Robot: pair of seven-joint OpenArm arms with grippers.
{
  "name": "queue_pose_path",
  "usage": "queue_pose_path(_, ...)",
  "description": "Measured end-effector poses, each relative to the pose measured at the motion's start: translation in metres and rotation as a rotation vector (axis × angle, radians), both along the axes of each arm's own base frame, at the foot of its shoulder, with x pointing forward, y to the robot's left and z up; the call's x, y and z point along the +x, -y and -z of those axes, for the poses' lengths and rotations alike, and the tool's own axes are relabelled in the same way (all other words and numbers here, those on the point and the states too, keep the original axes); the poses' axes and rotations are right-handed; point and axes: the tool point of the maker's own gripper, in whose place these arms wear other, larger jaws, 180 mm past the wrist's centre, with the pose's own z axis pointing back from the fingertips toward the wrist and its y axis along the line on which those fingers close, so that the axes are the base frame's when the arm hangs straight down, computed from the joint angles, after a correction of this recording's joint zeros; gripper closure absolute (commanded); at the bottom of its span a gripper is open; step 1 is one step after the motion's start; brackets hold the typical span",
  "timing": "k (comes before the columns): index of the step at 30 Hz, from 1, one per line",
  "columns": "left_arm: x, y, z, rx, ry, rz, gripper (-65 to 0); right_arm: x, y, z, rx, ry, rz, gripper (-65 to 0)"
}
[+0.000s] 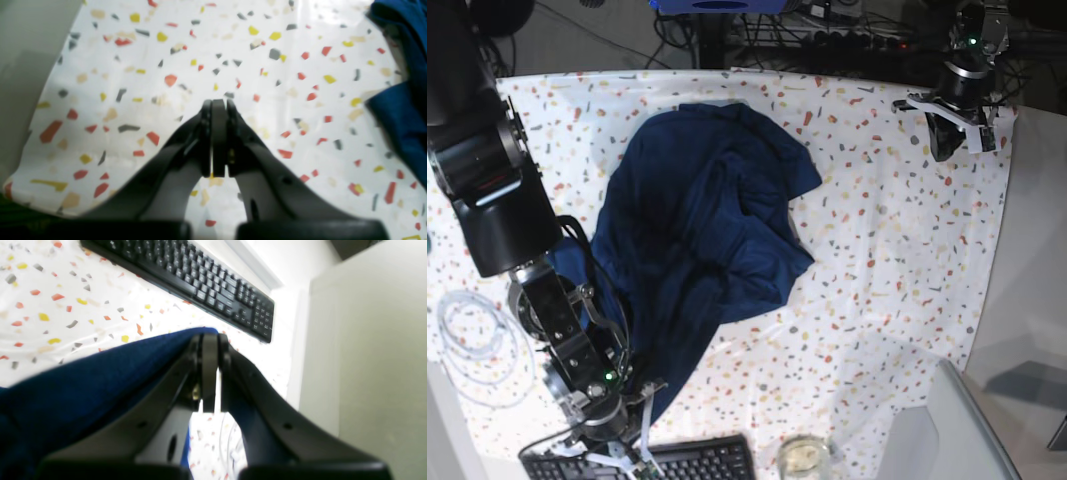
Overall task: Layout the t-shirt on the table in an organized manner, then fold the t-shirt properly
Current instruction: 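Drag the held shirt edge with the right gripper toward the keyboard, then regrasp the shirt with the right gripper and pull it away from the keyboard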
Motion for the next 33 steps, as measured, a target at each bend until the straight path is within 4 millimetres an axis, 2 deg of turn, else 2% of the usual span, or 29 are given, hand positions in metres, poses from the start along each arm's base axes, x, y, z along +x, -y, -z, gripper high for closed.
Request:
queue_pose_path(2, -0.004, 0.002, 0.002, -0.005, -0.011, 0.000, 0.0, 0.003, 0.013, 0.009, 0.019, -0.038, 0.054, -18.9)
queue_pose_path(4, -0.006, 0.002, 0.003, -0.005, -0.016, 0.001, 0.0, 0.003, 0.025, 0.004, 0.062, -0.056, 0.125, -33.5)
queue_pose_path(6, -0.007, 0.001, 0.005, -0.005, -0.020, -0.002, 0.0, 0.000, 0.027, -0.012, 0.109, -0.037, 0.165, -45.6)
queue_pose_path(8, -0.007, -0.001, 0.005, 0.002, -0.024, 0.000, 0.0, -0.011, 0.019, -0.037, 0.150, 0.042, 0.154, -52.8)
queue_pose_path(9, -0.008, -0.003, 0.006, 0.004, -0.029, -0.002, 0.0, -0.022, 0.013, -0.044, 0.166, 0.070, 0.141, -53.6)
queue_pose_path(11, -0.010, -0.005, 0.007, 0.008, -0.031, -0.010, 0.0, -0.058, 0.001, -0.036, 0.200, 0.049, 0.128, -53.6)
queue_pose_path(13, -0.009, -0.009, 0.005, 0.012, -0.029, -0.018, 0.0, -0.104, -0.014, -0.010, 0.210, -0.047, 0.096, -53.6)
queue_pose_path(15, -0.008, -0.022, -0.001, 0.029, -0.013, -0.050, 0.0, -0.152, -0.030, 0.023, 0.233, -0.173, 0.079, -53.6)
queue_pose_path(18, -0.004, -0.047, -0.012, 0.067, 0.015, -0.097, 0.0, -0.206, -0.060, 0.049, 0.303, -0.265, 0.046, -53.6)
queue_pose_path(20, -0.003, -0.061, -0.018, 0.094, 0.028, -0.128, 0.0, -0.245, -0.086, 0.072, 0.326, -0.353, 0.000, -53.6)
queue_pose_path(22, -0.001, -0.065, -0.021, 0.098, 0.040, -0.138, 0.0, -0.283, -0.116, 0.088, 0.347, -0.413, -0.088, -53.4)
queue_pose_path(24, -0.001, -0.064, -0.021, 0.092, 0.041, -0.133, 0.0, -0.313, -0.140, 0.096, 0.362, -0.451, -0.163, -53.4)
queue_pose_path(26, -0.001, -0.064, -0.020, 0.093, 0.035, -0.128, 0.0, -0.327, -0.159, 0.096, 0.369, -0.465, -0.235, -53.4)
queue_pose_path(28, 0.000, -0.066, -0.022, 0.101, 0.035, -0.124, 0.0, -0.332, -0.176, 0.092, 0.366, -0.450, -0.307, -53.4)
queue_pose_path(30, 0.000, -0.067, -0.023, 0.104, 0.041, -0.124, 0.0, -0.339, -0.184, 0.103, 0.353, -0.479, -0.327, -53.4)
queue_pose_path(33, -0.008, -0.070, -0.014, 0.103, 0.010, -0.135, 0.0, -0.345, -0.185, 0.125, 0.313, -0.534, -0.305, -53.4)
